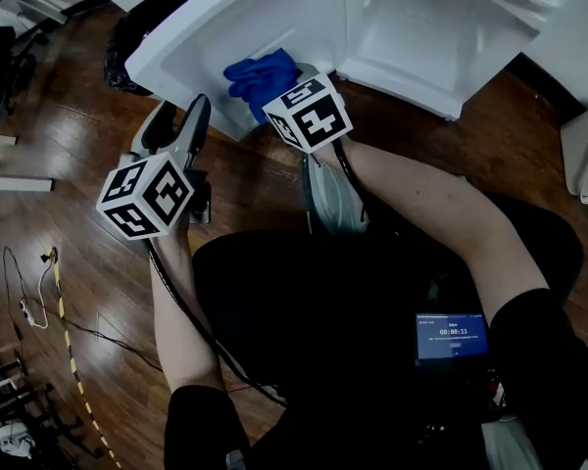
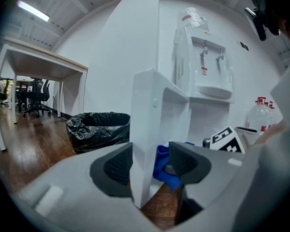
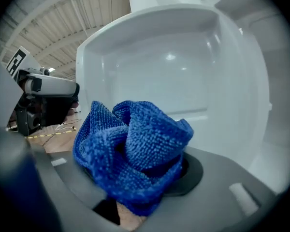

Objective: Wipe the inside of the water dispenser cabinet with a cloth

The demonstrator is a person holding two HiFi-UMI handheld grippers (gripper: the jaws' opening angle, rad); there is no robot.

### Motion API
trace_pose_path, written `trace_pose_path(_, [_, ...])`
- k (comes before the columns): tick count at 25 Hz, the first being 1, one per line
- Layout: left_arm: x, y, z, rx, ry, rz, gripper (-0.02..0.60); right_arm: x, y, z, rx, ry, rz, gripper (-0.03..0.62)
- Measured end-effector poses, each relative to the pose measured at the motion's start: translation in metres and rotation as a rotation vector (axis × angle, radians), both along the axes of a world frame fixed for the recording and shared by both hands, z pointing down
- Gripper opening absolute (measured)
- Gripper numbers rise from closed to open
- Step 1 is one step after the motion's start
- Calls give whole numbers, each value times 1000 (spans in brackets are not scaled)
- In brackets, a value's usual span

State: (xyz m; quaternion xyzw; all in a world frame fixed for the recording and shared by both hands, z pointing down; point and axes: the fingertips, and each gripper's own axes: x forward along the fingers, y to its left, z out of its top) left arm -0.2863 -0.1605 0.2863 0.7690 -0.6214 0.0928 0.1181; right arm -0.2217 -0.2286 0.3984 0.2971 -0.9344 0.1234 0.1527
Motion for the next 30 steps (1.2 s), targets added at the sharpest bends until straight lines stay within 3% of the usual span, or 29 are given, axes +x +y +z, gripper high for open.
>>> trace_pose_path(4, [-2,1,0,1,8,1,233,-41,33,2,21,50,-109,216])
trace_pose_path(7, [-2,1,0,-3,1,-1,233,-42,34,1,83,120,-136,216])
trace_pose_path(14, [-1,-1,1,-5,-14,-7,233,38,-39,30,119,300,1,216])
trace_pose_path(18, [-1,1,2,-4,-18,-10,233,87,-69,45,67,298,114,212])
trace_pose_path(22, [-2,-1,1,-6,-24,-12,233,93,-59,49,53,313,112,216])
trace_pose_path(25, [-1,-2,0,-8,-11,-10,233,61,-42,53,12,289,25,216])
trace_pose_path(28, [-1,-1,-1,-13,-4,-11,233,-8,7,38,-20,204,-195,216])
trace_pose_path(30, [-2,-1,-1,-15,-7,-11,233,-45,40,33,-2,215,-327,216])
